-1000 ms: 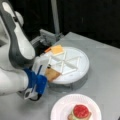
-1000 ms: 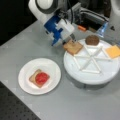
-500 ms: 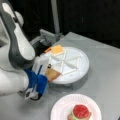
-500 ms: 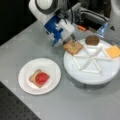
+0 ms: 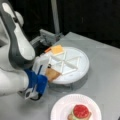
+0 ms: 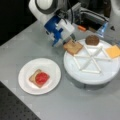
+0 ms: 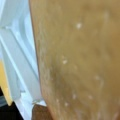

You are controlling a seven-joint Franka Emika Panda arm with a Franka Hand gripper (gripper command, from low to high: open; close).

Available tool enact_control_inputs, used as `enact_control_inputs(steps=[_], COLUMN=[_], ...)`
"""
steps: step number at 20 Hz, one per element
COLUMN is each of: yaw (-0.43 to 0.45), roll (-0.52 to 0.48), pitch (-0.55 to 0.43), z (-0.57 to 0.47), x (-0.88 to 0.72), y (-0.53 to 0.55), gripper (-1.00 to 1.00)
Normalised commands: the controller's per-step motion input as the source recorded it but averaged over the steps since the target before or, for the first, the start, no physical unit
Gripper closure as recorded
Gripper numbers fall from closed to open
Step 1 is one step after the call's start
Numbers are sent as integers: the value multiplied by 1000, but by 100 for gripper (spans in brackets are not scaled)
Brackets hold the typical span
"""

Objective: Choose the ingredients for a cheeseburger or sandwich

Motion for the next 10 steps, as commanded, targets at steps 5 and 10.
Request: enact_control_inputs(steps=[5, 10], yaw=[79, 79], roll=[242, 242], pitch=[-43, -43], z=[-63, -63], x=[210, 210], y=[-175, -175], gripper=[-100, -100])
